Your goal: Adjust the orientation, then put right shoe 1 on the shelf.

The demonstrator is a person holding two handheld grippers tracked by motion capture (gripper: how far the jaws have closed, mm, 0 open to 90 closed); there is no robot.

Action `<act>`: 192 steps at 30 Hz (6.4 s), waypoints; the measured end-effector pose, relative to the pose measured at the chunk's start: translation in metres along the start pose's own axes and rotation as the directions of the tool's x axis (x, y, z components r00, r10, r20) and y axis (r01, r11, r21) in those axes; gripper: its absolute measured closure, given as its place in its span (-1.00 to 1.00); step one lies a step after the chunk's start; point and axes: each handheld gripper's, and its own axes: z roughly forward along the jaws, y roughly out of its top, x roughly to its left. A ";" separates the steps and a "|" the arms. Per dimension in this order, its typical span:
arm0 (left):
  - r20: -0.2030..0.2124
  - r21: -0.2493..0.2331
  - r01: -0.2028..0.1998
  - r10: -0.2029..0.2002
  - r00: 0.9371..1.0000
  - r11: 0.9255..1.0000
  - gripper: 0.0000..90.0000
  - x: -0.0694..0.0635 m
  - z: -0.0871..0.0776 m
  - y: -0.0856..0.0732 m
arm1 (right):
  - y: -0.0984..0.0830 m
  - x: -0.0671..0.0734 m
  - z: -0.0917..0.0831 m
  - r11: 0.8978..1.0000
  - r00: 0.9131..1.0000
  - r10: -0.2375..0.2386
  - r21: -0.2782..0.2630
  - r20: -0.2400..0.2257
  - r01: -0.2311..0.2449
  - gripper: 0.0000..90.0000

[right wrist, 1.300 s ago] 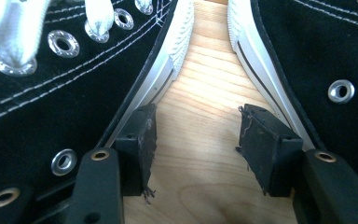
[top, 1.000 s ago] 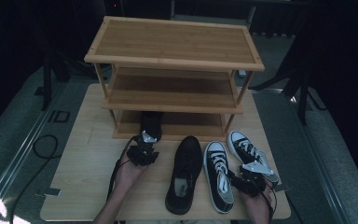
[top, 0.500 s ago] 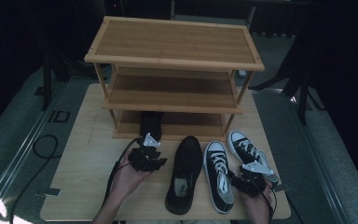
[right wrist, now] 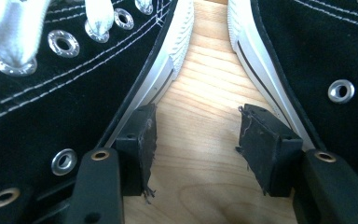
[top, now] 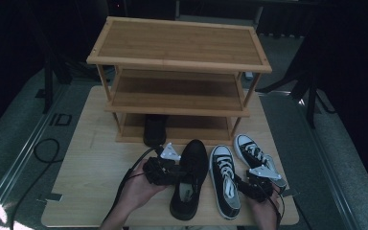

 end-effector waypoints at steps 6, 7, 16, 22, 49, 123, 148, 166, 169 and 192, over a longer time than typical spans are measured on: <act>-0.012 0.023 -0.012 0.012 1.000 1.000 0.57 -0.006 0.009 0.005 | 0.000 0.000 0.000 1.000 1.000 -0.002 0.000 0.001 0.002 0.02; -0.013 0.027 -0.012 0.013 1.000 1.000 0.56 -0.006 0.011 0.005 | 0.000 0.000 0.000 1.000 1.000 -0.001 0.000 0.000 0.001 0.02; -0.067 0.069 0.017 -0.013 0.998 0.997 0.64 -0.008 0.024 0.010 | 0.000 0.000 0.000 1.000 1.000 -0.001 0.000 0.000 0.001 0.02; -0.077 0.080 0.025 -0.019 0.997 0.996 0.86 -0.007 0.022 0.011 | 0.000 0.000 0.000 1.000 1.000 -0.002 0.000 0.000 0.002 0.02; -0.108 0.048 0.091 -0.086 0.990 0.995 0.96 0.024 0.006 0.005 | 0.000 0.000 0.000 1.000 1.000 -0.003 0.000 0.000 0.003 0.02; -0.286 -0.146 0.248 -0.281 0.916 0.958 0.94 0.095 0.022 0.026 | 0.000 0.000 0.000 1.000 1.000 -0.001 0.001 0.000 0.001 0.02; -0.225 -0.076 0.118 -0.132 0.965 0.990 1.00 0.055 -0.021 -0.027 | 0.000 0.000 0.000 1.000 1.000 -0.003 0.000 0.000 0.003 0.02; -0.192 0.057 0.152 -0.138 0.972 0.987 1.00 0.042 0.028 -0.075 | 0.000 0.000 0.000 1.000 1.000 -0.001 0.002 0.000 0.001 0.02; -0.189 0.080 0.145 -0.128 0.973 0.986 1.00 0.040 0.034 -0.075 | 0.000 0.000 0.000 1.000 1.000 0.000 0.002 0.000 0.000 0.02; -0.134 0.111 0.040 -0.025 0.991 0.993 1.00 0.024 0.078 -0.035 | 0.000 0.000 0.000 1.000 1.000 0.000 0.001 0.000 0.000 0.02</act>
